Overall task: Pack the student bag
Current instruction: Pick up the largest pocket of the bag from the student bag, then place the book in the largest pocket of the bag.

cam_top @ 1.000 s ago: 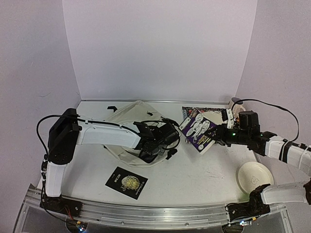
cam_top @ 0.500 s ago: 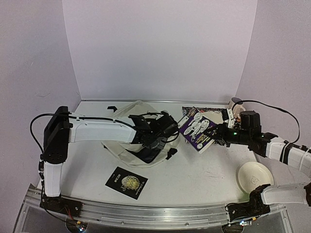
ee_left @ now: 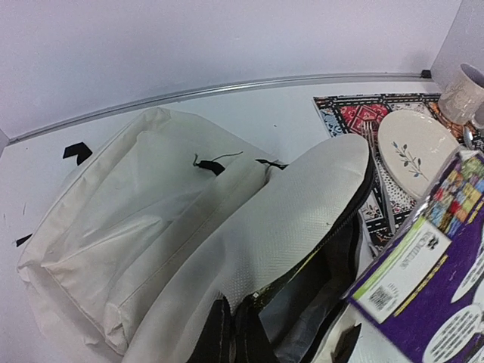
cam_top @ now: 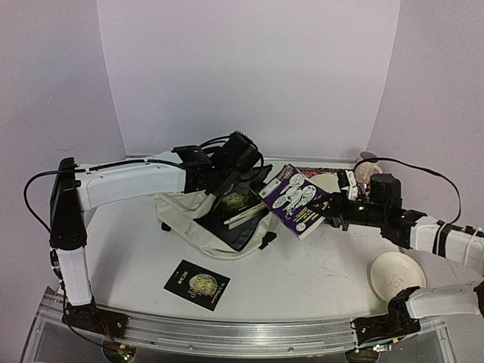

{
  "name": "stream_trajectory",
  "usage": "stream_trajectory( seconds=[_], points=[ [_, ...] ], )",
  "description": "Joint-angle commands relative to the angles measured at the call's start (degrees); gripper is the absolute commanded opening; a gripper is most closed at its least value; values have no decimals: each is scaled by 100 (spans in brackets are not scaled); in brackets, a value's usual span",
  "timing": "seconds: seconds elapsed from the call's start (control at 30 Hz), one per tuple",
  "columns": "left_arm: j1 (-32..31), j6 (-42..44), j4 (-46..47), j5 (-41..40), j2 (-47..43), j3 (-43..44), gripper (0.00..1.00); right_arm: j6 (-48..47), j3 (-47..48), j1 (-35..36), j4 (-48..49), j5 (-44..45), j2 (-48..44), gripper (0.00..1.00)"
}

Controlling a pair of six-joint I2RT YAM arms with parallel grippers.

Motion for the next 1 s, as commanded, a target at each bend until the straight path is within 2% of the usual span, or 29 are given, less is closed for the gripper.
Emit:
stream_trajectory(
  seconds=[0.0, 0.23, 0.43, 0.97],
  points=[
    [-12, -25, 179, 148, -377, 456, 0, 436, 177, 410, 1341, -202, 438, 0],
    [-13, 26, 318, 484, -613, 431, 0, 710, 726, 715, 1837, -1, 1509, 0],
    [-12, 47, 673, 824, -886, 78, 0, 1082, 1178, 782, 2385, -45, 2302, 0],
    [-21, 43, 1283, 1804, -1307, -303, 0, 1748, 2664, 927, 2615, 107, 4335, 0]
  ],
)
